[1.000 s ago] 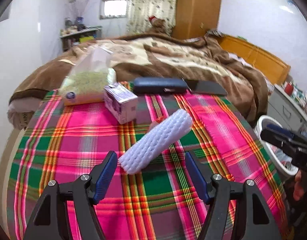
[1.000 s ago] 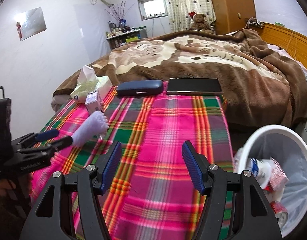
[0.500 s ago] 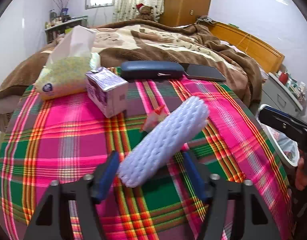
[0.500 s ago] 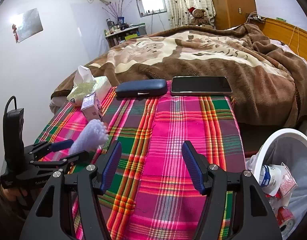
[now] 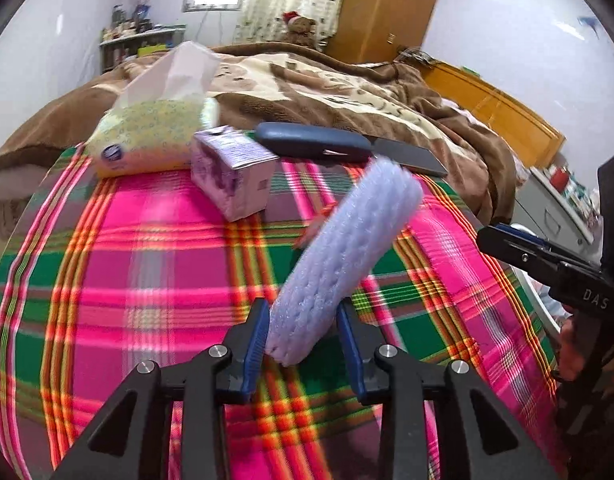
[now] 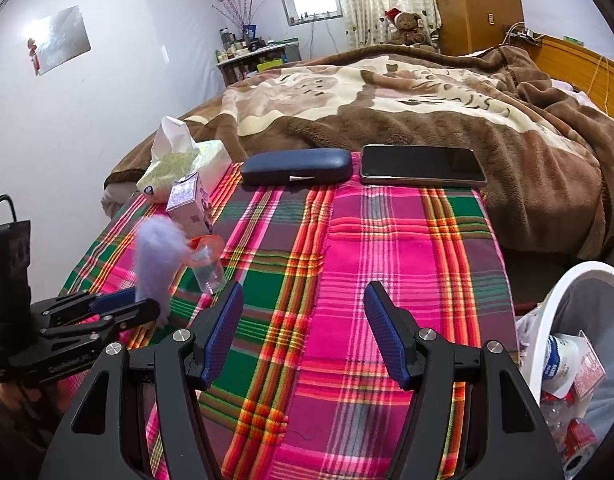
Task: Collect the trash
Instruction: 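Grasp the lavender foam roller with the left gripper while the right gripper grasps the clear red-rimmed cup, then carry the foam roller and cup over the bin and open both grippers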
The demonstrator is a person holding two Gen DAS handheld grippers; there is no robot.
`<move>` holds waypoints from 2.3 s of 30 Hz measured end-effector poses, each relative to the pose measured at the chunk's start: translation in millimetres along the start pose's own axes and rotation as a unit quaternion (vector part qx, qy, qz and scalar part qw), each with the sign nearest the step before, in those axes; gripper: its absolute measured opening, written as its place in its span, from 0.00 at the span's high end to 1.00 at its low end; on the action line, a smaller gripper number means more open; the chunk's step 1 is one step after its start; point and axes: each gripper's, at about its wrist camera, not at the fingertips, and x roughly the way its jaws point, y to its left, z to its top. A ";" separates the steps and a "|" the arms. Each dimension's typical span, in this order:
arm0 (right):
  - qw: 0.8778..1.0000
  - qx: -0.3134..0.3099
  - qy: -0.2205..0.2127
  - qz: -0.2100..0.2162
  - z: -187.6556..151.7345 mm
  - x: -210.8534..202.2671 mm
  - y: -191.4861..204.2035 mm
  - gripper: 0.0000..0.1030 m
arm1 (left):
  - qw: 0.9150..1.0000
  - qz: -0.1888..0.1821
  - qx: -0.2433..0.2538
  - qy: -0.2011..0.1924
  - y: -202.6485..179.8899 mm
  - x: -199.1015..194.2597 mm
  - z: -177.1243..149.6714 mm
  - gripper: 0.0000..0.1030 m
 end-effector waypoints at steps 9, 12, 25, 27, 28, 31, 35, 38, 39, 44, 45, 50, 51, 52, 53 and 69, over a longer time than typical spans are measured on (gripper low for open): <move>1.000 -0.020 0.014 0.008 2.6 16.0 16.9 0.38 | 0.999 0.032 -0.040 -0.008 28.8 -14.0 -8.9 0.68; 0.999 -0.030 0.019 0.013 4.7 22.0 22.6 0.38 | 0.998 0.025 -0.062 -0.012 37.9 -12.9 -5.6 0.68; 0.996 -0.080 0.038 0.033 8.7 42.5 44.7 0.38 | 0.987 0.016 -0.160 -0.009 72.1 16.5 32.7 0.42; 0.994 -0.087 0.040 0.042 10.9 46.8 47.9 0.38 | 0.985 0.022 -0.171 -0.001 77.8 25.6 35.3 0.42; 0.994 -0.087 0.043 0.045 11.9 49.8 48.8 0.38 | 0.984 0.020 -0.176 0.003 79.4 28.2 35.0 0.42; 0.993 -0.093 0.053 0.046 12.9 59.3 52.0 0.38 | 0.984 0.018 -0.179 0.001 82.1 31.4 34.6 0.45; 0.991 -0.105 0.067 0.047 12.9 71.3 58.1 0.38 | 0.984 0.021 -0.175 0.003 84.3 35.3 37.0 0.58; 0.990 -0.102 0.076 0.054 12.6 75.6 60.5 0.38 | 0.983 0.018 -0.181 0.001 85.8 35.2 36.4 0.61; 0.990 -0.104 0.076 0.056 12.7 76.1 62.1 0.38 | 0.984 0.018 -0.179 0.001 85.9 35.1 35.9 0.62; 0.989 -0.104 0.078 0.063 15.9 81.1 65.6 0.45 | 0.984 0.017 -0.179 -0.002 87.5 33.3 33.7 0.62; 0.990 -0.103 0.080 0.062 16.3 82.5 65.7 0.51 | 0.984 0.016 -0.180 -0.002 87.6 33.1 33.5 0.62; 0.989 -0.104 0.077 0.067 14.6 80.3 66.7 0.69 | 0.984 0.017 -0.178 -0.003 87.1 31.7 32.2 0.62; 0.990 -0.105 0.074 0.066 14.8 79.2 66.8 0.69 | 0.984 0.018 -0.176 -0.002 86.0 31.3 32.3 0.62; 0.990 -0.105 0.070 0.066 14.8 77.6 66.6 0.69 | 0.984 0.018 -0.175 -0.002 85.7 30.9 32.3 0.62; 0.990 -0.103 0.068 0.067 14.8 76.4 66.0 0.69 | 0.985 0.018 -0.173 -0.002 85.4 30.5 31.9 0.62; 0.996 -0.062 0.033 0.059 16.2 40.2 44.4 0.69 | 0.994 0.019 -0.111 -0.006 38.9 8.7 28.9 0.65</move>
